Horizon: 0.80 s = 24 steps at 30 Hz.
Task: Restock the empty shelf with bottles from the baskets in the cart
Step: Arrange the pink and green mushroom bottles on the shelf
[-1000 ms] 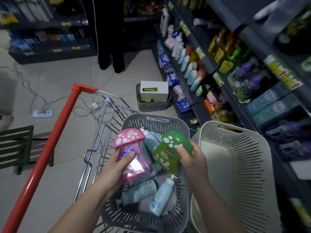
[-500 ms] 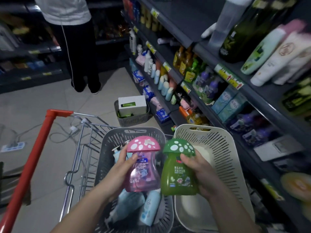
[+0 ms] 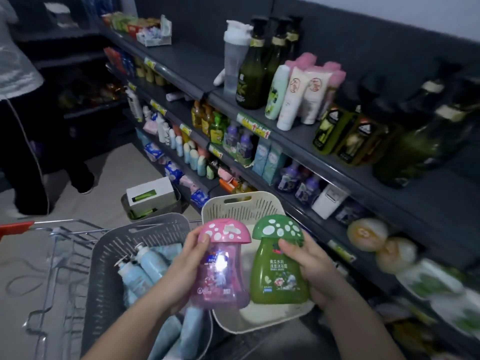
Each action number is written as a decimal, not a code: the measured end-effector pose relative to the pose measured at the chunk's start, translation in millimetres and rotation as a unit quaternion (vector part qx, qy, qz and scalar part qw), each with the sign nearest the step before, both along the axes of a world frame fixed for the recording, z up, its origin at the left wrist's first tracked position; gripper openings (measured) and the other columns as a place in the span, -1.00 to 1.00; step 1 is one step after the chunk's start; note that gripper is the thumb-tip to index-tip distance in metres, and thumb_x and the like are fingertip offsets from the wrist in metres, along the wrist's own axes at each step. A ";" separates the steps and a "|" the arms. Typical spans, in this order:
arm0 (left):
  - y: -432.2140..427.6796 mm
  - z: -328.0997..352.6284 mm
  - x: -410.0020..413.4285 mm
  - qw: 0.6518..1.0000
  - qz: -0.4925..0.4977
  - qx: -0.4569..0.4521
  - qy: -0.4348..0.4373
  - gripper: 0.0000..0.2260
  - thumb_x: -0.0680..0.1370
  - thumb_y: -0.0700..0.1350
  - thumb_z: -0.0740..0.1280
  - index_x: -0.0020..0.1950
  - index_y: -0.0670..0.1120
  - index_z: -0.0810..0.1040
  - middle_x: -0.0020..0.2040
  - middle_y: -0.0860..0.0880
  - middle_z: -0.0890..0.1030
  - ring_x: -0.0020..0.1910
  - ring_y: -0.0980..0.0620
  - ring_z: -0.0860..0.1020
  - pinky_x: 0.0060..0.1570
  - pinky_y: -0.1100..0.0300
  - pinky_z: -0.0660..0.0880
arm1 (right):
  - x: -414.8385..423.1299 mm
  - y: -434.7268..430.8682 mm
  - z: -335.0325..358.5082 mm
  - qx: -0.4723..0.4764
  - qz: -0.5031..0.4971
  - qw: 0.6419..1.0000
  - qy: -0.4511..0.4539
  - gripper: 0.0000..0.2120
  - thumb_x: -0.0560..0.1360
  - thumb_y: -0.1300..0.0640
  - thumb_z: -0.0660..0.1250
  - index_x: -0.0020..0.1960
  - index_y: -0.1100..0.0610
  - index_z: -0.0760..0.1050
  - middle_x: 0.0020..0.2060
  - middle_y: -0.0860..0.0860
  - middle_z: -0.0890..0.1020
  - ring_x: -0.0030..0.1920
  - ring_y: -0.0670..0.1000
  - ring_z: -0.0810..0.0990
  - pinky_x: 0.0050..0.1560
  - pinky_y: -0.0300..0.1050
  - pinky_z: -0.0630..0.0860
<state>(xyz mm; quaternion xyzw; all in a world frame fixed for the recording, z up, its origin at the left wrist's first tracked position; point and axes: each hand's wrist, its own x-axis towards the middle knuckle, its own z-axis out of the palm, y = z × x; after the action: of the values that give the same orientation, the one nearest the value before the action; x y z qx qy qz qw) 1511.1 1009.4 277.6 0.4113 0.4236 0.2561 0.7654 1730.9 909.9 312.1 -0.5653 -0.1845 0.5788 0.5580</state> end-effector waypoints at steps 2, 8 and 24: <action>-12.0 5.4 19.1 1.000 -0.017 0.007 -0.016 -0.67 0.55 0.11 0.25 0.30 0.15 0.39 -0.02 -0.19 0.68 -0.10 -0.28 0.67 -0.11 -0.16 0.61 | 16.7 -26.1 3.1 0.002 -0.034 0.999 -0.001 -0.50 0.40 0.22 0.44 0.32 0.17 0.43 0.05 0.29 0.67 -0.05 0.28 0.69 -0.14 0.14 0.63; -64.3 26.8 76.8 0.995 -0.091 0.030 -0.032 -0.68 0.59 0.08 0.21 0.34 0.12 0.36 0.02 -0.18 0.68 -0.09 -0.25 0.67 -0.13 -0.17 0.63 | 60.6 -114.1 15.2 0.025 -0.102 0.994 -0.017 -0.49 0.40 0.18 0.43 0.33 0.17 0.44 0.07 0.30 0.66 -0.04 0.29 0.68 -0.15 0.13 0.62; -231.2 59.0 219.3 0.964 -0.265 0.010 -0.028 -0.61 0.51 0.09 0.30 0.25 -0.09 0.48 -0.02 -0.21 0.68 -0.12 -0.15 0.68 -0.18 0.05 0.62 | 134.0 -338.3 37.3 0.005 -0.263 0.964 -0.045 -0.59 0.44 0.16 0.43 0.27 0.09 0.46 0.02 0.23 0.70 -0.04 0.29 0.69 -0.12 0.22 0.65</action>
<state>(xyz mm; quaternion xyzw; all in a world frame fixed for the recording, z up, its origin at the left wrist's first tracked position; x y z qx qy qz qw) 1730.3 778.2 336.5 0.5091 0.2755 0.0596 0.8132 1864.9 571.5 349.4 -0.6166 -0.0576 0.3847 0.6845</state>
